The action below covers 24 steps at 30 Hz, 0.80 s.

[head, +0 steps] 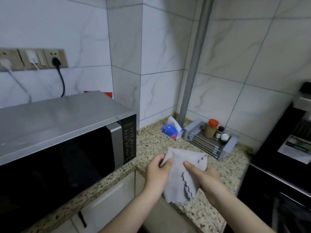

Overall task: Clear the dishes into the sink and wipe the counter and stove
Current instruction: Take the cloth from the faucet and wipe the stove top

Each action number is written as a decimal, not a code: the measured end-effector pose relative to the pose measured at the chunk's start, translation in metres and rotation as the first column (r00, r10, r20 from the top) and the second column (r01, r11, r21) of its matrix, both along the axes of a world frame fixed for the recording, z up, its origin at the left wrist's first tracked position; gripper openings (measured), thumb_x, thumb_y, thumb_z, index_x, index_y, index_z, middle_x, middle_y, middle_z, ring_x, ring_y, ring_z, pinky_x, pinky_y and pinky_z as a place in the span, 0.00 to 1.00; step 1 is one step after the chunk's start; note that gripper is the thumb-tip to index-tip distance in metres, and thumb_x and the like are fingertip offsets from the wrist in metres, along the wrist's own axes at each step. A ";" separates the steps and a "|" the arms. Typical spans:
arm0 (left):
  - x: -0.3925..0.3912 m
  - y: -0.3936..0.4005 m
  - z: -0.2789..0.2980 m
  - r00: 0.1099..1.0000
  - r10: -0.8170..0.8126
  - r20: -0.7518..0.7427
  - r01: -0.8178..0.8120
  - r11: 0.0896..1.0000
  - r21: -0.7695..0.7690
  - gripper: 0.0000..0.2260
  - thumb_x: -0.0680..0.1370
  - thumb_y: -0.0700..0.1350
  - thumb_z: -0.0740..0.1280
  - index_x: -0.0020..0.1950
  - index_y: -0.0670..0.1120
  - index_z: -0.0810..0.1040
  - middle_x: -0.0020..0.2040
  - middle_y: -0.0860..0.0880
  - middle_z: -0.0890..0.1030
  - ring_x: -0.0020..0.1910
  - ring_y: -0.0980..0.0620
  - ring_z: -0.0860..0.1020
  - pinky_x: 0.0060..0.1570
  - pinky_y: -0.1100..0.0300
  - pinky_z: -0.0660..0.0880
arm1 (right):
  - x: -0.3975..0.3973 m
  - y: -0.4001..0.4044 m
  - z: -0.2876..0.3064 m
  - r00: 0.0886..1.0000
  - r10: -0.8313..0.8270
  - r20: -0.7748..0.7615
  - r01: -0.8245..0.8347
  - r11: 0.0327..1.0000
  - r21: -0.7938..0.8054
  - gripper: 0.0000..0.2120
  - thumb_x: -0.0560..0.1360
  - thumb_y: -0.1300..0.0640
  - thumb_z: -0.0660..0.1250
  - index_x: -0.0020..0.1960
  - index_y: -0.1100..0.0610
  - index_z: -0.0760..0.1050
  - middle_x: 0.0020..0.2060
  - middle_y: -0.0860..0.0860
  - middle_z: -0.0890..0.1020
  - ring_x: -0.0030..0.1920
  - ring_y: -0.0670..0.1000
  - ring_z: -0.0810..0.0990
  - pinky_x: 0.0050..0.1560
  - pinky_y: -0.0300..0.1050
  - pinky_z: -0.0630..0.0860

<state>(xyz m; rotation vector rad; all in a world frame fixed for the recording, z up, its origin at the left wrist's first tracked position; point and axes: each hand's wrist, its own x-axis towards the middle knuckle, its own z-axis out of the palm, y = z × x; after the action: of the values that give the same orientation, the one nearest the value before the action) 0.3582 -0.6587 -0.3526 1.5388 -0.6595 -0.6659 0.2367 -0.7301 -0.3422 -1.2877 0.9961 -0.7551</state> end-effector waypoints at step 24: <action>-0.161 0.018 0.077 0.941 -0.324 -0.096 0.316 0.944 -0.095 0.04 0.79 0.42 0.63 0.49 0.48 0.77 0.48 0.44 0.81 0.47 0.47 0.79 0.48 0.52 0.75 | -0.217 0.048 0.093 0.999 -0.050 0.010 0.050 0.998 -0.027 0.16 0.64 0.75 0.59 0.49 0.66 0.75 0.31 0.53 0.80 0.30 0.51 0.79 0.30 0.38 0.72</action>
<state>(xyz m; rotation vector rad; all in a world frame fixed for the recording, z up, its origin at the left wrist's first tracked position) 0.1970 -0.6406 -0.2756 1.3231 -0.8520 -0.9522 0.0195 -0.6824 -0.2495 -1.2856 1.0167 -0.8147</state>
